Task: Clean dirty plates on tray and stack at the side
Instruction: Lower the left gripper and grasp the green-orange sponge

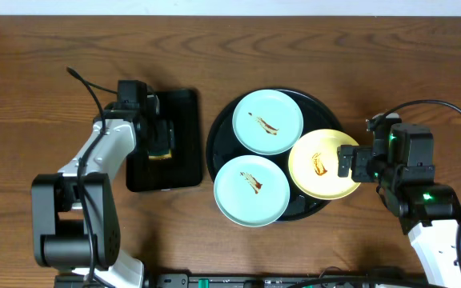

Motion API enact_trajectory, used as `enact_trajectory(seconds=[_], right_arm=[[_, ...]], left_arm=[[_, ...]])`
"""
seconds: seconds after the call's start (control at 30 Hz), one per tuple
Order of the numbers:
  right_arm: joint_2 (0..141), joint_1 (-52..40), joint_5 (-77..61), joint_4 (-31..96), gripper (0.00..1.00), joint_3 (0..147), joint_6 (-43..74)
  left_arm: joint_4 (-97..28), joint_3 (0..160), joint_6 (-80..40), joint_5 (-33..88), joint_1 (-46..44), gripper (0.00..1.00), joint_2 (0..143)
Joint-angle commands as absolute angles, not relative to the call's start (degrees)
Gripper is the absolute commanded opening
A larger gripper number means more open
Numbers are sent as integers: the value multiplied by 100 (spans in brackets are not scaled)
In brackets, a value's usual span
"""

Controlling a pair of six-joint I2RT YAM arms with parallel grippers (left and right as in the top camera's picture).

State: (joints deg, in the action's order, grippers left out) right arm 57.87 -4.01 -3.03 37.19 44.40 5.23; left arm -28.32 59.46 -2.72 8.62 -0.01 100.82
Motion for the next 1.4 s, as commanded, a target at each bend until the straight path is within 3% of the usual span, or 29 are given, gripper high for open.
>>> enact_trajectory(seconds=[0.0, 0.63, 1.0, 1.37], right_arm=[[5776, -454, -331, 3706, 99, 4565, 510], [5776, -454, -331, 3710, 99, 4565, 510], [5776, -454, -329, 3712, 99, 4565, 510], [5778, -454, -327, 3712, 99, 4565, 510]], left_arm=[[-2838, 5931, -215, 790, 32, 74, 10186], [-2971, 5931, -215, 790, 30, 26, 10189], [-2978, 5931, -215, 790, 30, 8, 10189], [-3166, 6005, -242, 792, 32, 8, 9671]])
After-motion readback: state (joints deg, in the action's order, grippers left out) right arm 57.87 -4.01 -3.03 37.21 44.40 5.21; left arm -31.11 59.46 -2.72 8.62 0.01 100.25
